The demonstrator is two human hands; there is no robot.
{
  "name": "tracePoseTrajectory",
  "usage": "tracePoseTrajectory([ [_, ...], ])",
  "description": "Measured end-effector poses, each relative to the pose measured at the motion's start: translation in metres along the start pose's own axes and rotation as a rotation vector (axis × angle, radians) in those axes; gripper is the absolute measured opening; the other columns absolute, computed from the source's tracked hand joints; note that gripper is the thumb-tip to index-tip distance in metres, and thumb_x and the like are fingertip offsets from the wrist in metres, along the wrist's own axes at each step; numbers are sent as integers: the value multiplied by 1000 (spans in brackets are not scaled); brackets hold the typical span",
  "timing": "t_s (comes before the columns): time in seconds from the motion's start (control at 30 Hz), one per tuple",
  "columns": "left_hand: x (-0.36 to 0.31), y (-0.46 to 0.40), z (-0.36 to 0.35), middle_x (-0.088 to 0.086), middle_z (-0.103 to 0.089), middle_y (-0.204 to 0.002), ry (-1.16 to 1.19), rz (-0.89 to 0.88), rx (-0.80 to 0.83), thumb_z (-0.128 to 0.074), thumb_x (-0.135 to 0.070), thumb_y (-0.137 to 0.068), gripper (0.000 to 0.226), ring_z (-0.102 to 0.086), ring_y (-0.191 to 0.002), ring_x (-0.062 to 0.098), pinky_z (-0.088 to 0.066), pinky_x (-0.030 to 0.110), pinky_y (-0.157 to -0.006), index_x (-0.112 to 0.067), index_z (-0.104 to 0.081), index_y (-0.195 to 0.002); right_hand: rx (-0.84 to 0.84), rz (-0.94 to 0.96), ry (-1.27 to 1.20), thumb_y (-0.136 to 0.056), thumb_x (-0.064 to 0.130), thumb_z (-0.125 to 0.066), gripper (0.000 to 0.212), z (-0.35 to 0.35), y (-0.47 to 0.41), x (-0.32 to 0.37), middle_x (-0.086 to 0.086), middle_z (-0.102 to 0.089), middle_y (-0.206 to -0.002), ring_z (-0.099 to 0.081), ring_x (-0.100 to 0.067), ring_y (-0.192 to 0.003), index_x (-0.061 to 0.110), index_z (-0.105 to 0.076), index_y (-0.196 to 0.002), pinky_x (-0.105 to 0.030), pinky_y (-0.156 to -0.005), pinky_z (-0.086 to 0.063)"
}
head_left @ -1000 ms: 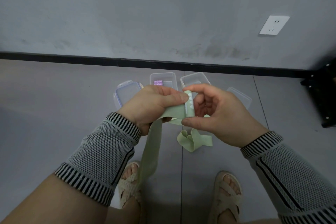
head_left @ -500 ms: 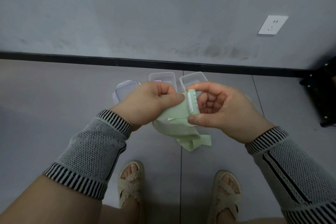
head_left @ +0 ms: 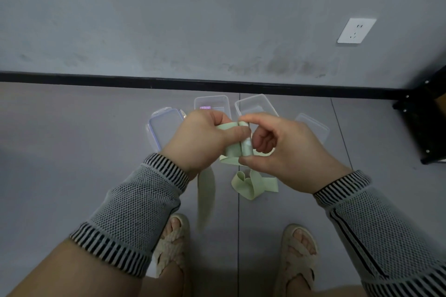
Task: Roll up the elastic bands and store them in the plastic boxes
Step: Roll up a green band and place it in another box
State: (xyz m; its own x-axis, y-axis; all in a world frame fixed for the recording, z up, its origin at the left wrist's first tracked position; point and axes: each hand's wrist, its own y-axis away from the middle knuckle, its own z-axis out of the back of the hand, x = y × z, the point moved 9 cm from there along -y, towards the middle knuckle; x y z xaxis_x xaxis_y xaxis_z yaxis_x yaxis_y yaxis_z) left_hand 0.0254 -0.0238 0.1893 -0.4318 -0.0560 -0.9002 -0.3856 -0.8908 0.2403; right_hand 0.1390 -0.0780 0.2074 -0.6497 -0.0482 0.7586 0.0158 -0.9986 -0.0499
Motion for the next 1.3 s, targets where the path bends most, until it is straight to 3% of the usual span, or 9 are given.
tracePoseTrajectory([
  [0.17, 2, 2, -5, 5, -57, -56, 237, 64, 116, -68, -14, -82, 20, -49, -44, 8, -40, 18, -44, 6, -65, -79, 87, -86, -444, -66, 7, -82, 70, -5, 3, -4, 3, -68, -82, -65, -13, -76, 40, -53, -120, -29, -75, -56],
  [0.3, -1, 2, -1, -2, -58, -55, 137, 21, 102, -70, -20, -81, 18, -51, -46, 5, -41, 17, -46, -4, -64, -75, 100, -105, -534, -67, 4, -77, 60, -5, 4, 0, -8, -71, -81, -69, -30, -79, 29, -58, -118, -39, -78, -58],
  [0.4, -4, 1, 7, -3, -62, -63, -72, -46, -3, -74, -29, -76, 19, -54, -52, 4, -45, 18, -50, -12, -65, -75, 78, -111, -444, -69, 3, -79, 57, -5, 3, -4, -8, -70, -79, -68, -28, -76, 29, -60, -115, -36, -75, -58],
  [0.57, -4, 0, 11, -7, -64, -64, -258, -106, -125, -76, -33, -72, 17, -56, -56, 2, -48, 20, -55, -22, -63, -71, 40, -98, -94, -72, 17, -79, 53, -8, 2, -5, 4, -63, -72, -60, -4, -64, 49, -57, -108, -22, -69, -53],
  [0.73, -4, 0, 12, -7, -65, -62, -288, -126, -170, -76, -37, -71, 20, -57, -57, 2, -47, 20, -58, -20, -65, -73, 20, -42, 65, -73, 14, -74, 50, -11, 0, 5, 5, -60, -69, -57, -8, -71, 34, -62, -118, -24, -68, -48],
  [0.87, -3, -1, 11, -5, -67, -68, -276, -104, -160, -76, -34, -72, 21, -61, -63, 5, -49, 19, -61, -17, -66, -77, 23, -22, 111, -74, 18, -74, 55, -12, -1, 3, 8, -57, -69, -56, -7, -72, 37, -59, -122, -18, -68, -47],
  [1.0, 4, 0, 10, 10, -71, -77, 84, 14, -68, -77, -19, -75, 15, -63, -64, 16, -56, 38, -69, -10, -67, -81, 6, -78, -222, -76, 16, -76, 58, -7, 1, -5, 5, -65, -76, -62, -7, -71, 50, -53, -117, -22, -75, -52],
  [1.1, 6, 1, 8, 13, -72, -78, 246, 41, -16, -76, -12, -76, 9, -65, -70, 25, -55, 48, -77, -13, -67, -80, 48, -142, -519, -84, 8, -67, 49, -5, 3, -8, 5, -73, -86, -69, -10, -79, 36, -55, -122, -25, -78, -55],
  [1.3, -3, 2, 1, 11, -71, -74, 251, -36, 39, -74, -10, -77, 9, -65, -68, 23, -55, 40, -71, -13, -66, -79, 65, -148, -683, -86, -5, -60, 45, -6, 3, -3, -15, -72, -85, -70, -18, -73, 31, -62, -113, -30, -74, -58],
])
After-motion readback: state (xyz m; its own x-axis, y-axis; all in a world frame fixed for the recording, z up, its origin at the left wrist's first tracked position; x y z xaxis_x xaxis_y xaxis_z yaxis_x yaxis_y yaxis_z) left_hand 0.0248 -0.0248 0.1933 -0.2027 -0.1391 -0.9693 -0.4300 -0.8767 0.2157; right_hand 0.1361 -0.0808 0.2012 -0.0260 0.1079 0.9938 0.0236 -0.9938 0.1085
